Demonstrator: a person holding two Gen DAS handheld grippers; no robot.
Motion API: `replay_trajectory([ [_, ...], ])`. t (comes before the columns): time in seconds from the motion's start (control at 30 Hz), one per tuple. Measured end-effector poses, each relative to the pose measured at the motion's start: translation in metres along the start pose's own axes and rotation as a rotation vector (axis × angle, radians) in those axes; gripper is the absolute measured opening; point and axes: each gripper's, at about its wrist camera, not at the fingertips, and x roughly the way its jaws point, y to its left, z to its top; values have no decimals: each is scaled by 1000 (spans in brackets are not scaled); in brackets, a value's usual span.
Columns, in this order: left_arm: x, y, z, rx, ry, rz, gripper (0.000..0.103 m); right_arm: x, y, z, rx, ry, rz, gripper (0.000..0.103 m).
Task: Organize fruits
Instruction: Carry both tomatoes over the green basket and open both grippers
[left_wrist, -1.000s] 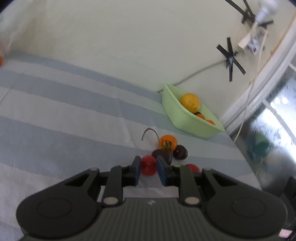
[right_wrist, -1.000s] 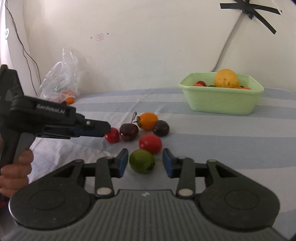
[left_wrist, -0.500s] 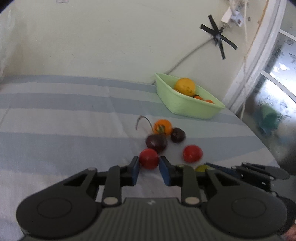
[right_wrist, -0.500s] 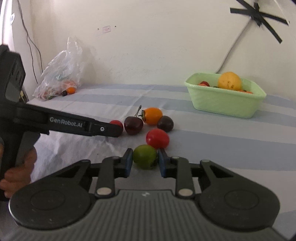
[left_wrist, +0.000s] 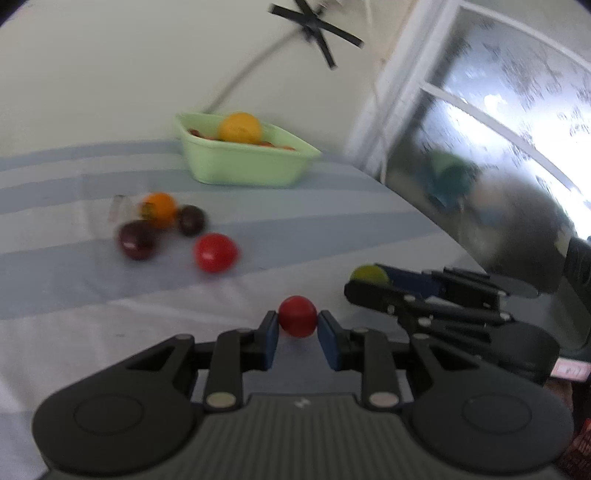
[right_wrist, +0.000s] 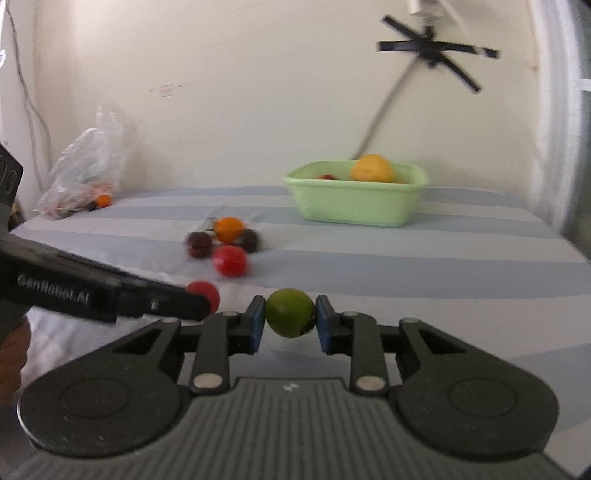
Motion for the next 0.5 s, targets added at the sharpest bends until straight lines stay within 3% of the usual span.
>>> replay_trajectory([
  [0.27, 18, -24, 20, 62, 7, -26, 24, -7, -25, -6, 41, -7, -39, 32],
  [0.5, 34, -11, 94, 41, -85, 8, 24, 11, -59, 33, 84, -97, -27, 32],
])
